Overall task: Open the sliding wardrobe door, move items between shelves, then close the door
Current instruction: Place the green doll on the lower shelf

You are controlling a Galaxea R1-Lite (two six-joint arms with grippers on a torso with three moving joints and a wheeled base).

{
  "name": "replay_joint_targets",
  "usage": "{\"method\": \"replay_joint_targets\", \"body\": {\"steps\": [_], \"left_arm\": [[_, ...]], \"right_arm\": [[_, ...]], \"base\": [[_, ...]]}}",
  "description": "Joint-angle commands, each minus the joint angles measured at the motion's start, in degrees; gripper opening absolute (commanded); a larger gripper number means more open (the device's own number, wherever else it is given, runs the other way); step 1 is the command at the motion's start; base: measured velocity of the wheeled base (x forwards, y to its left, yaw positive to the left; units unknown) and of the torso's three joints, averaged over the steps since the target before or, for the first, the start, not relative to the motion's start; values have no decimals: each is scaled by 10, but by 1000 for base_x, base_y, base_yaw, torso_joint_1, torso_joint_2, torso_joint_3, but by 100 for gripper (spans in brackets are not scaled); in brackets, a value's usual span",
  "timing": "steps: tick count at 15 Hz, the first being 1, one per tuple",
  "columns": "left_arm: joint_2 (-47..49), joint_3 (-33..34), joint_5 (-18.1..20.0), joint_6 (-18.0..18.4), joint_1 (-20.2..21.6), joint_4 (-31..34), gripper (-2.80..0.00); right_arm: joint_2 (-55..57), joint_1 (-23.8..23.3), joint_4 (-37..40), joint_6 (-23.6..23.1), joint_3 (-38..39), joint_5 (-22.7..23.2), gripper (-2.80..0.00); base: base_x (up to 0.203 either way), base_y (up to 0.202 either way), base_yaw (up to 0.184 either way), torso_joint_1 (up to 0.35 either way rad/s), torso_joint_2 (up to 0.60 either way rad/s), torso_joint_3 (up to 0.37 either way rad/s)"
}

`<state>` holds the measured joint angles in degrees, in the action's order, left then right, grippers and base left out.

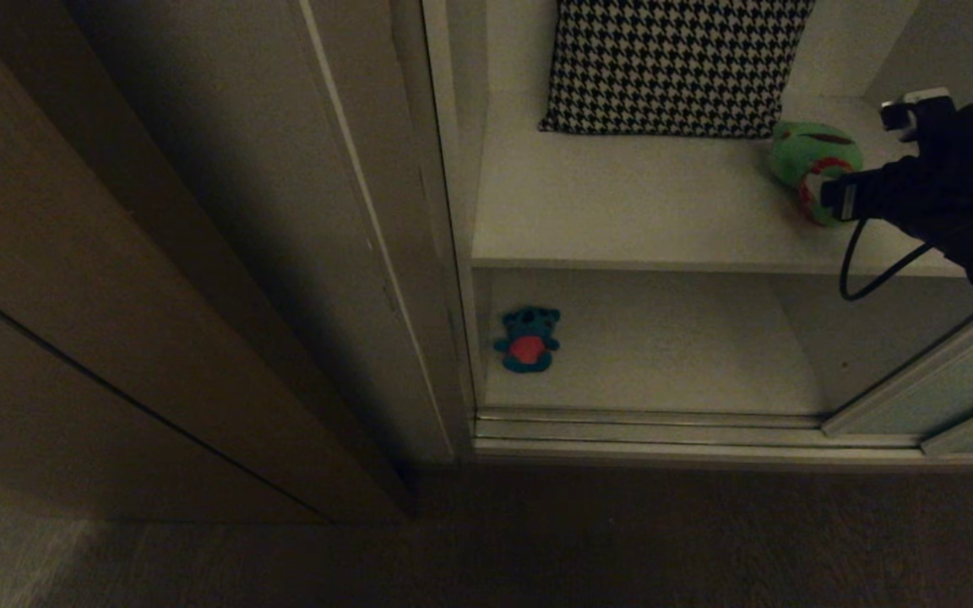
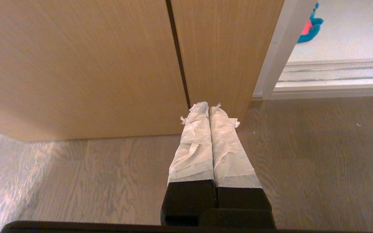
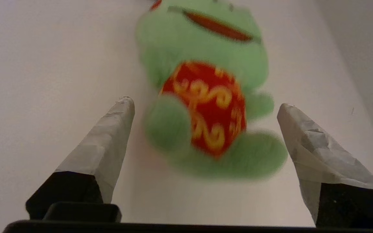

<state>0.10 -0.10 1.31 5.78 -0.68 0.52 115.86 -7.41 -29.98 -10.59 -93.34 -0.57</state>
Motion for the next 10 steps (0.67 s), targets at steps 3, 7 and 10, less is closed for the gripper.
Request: {"method": "replay_joint_targets", "body": {"steps": [3,7,10], "left_arm": [[1,0,0,0,1,0,-280],[1,0,0,0,0,0,-280],[1,0,0,0,0,0,-280]], "right_arm": [[44,0,-54,-17,-15,-3,0],[68,-1,-75,-39,-50,-6,0],[80,-1,-75,-41,-67,-8,0]], "base": [[0,0,0,0,0,0],[0,0,0,0,0,0],[0,0,0,0,0,0]]}}
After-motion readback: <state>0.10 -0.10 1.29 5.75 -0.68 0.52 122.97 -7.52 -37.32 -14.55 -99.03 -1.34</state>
